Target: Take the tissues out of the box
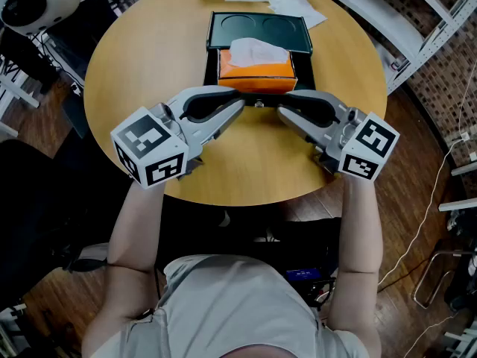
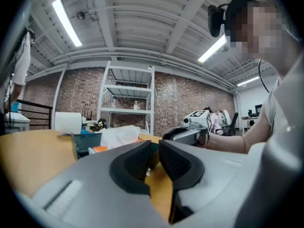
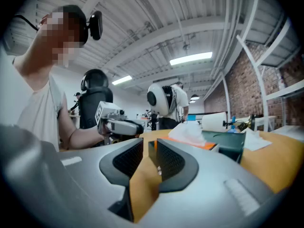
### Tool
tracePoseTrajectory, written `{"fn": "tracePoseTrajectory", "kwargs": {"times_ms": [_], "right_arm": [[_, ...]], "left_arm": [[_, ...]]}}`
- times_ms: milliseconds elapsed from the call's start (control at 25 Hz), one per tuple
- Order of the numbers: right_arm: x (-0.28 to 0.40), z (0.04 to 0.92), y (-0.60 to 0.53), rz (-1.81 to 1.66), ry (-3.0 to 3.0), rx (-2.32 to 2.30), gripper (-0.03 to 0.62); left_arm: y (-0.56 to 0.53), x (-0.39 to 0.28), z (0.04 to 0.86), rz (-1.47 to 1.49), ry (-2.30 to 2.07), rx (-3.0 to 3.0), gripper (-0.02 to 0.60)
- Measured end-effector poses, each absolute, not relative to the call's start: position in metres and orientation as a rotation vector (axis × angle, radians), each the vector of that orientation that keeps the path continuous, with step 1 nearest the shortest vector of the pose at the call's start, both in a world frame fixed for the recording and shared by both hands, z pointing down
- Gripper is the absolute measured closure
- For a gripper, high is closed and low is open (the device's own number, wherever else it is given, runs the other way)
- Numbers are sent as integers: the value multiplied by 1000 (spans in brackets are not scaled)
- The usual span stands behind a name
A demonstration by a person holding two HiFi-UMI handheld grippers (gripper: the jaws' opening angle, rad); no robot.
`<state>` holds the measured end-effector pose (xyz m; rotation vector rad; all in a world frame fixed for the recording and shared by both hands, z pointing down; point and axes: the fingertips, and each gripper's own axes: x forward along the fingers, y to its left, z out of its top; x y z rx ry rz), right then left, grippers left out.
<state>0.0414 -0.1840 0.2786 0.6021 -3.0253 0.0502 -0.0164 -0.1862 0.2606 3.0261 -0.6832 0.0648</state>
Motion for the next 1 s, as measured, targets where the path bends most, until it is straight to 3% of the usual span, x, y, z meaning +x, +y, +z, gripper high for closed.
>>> {"fn": "tracePoseTrajectory", "kwargs": {"times_ms": [120,240,280,880,1000], "right_arm": [[58,262,-211,-14,-2898,765,377],[69,271,-236,-24,-2718,842,309],[72,275,-243,-6,-2684,853,309],[71,311,-268,91,-2530,767,322],[66,318,-271,94,-2507,756,341]], "left_arm": [[-210,-35,235,246,-864,3070,437],[-234,-46,252,680,-967,3044,305],[-241,-47,262,792,-963,3006,291],[-262,-34,308,1041,-741,2807,292],[-269,-34,315,1010,-773,2776,350]]}}
